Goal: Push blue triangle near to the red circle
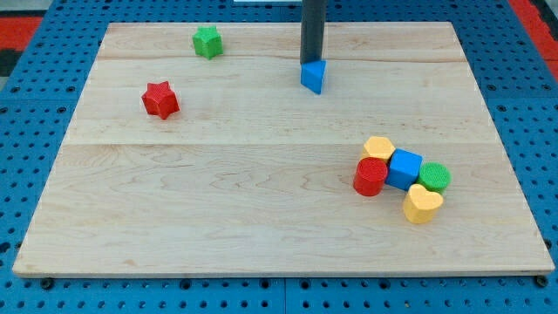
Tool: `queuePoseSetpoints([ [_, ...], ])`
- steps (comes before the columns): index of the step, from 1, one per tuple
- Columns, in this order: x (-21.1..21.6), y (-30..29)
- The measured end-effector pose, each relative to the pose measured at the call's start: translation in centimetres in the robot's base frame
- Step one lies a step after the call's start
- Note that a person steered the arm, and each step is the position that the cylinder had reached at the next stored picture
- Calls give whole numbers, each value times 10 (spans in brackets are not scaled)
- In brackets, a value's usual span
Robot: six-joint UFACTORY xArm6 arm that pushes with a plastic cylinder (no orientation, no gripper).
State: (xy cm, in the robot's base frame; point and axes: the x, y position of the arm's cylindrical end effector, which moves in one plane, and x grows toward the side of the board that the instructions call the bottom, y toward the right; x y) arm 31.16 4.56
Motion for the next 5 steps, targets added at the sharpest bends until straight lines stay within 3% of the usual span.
queuePoseSetpoints([
  [2, 43, -2],
  [4, 141, 30],
  [5, 163, 30],
])
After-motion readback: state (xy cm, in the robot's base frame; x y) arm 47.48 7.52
